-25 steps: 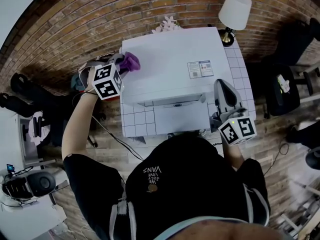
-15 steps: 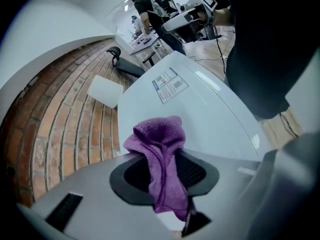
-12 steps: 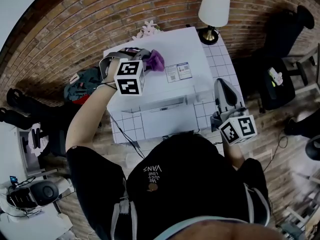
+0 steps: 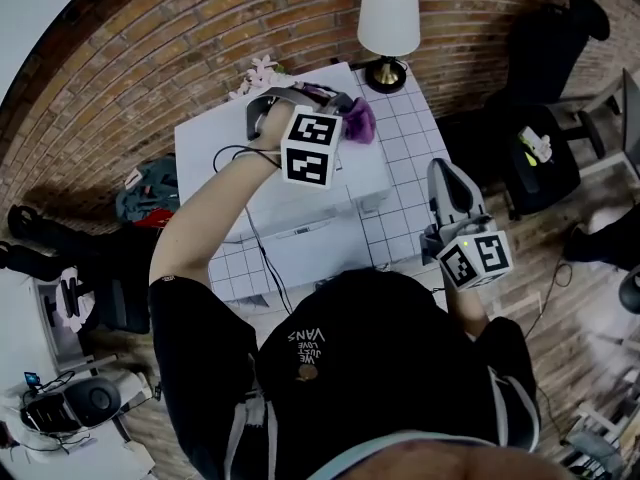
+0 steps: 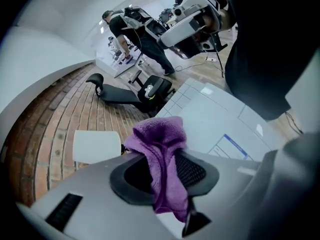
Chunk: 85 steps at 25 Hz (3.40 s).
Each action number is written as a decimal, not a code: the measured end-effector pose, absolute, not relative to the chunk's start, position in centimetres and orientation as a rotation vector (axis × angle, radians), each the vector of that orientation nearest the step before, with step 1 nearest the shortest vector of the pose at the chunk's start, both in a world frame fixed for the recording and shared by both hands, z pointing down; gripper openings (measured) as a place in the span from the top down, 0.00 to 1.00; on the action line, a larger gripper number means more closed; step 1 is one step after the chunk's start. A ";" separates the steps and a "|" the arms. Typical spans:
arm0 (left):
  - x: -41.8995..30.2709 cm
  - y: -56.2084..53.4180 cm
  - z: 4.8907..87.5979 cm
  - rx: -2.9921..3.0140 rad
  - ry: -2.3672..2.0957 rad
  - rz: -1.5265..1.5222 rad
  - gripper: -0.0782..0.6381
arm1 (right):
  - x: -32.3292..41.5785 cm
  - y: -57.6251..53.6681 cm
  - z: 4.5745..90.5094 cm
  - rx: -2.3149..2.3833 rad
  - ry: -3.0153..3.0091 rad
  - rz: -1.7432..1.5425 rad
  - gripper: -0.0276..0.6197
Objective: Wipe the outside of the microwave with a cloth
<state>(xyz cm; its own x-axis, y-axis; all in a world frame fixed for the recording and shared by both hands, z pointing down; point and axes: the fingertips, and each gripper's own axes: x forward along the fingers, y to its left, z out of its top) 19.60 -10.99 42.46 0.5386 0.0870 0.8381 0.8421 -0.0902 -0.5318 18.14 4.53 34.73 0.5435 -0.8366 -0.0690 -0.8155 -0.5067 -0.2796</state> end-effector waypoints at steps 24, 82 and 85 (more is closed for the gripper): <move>-4.4 -29.0 41.2 -1.796 -0.549 -1.042 0.71 | 8.6 -7.1 34.2 -2.353 1.651 -0.138 0.96; 13.2 -6.7 37.8 -1.981 -0.901 -0.540 0.71 | 15.6 1.9 33.9 -2.428 1.504 -0.104 0.96; 11.1 -9.5 36.0 -2.137 -0.833 -0.489 0.71 | 13.6 -0.9 33.5 -2.394 1.564 -0.112 0.96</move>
<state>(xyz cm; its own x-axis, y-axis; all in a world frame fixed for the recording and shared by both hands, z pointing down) 11.06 -9.52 35.99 0.7115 0.4012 0.5769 0.6993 -0.4846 -0.5254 13.55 -0.87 33.55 0.4112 -0.9074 -0.0864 -0.8859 -0.3755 -0.2726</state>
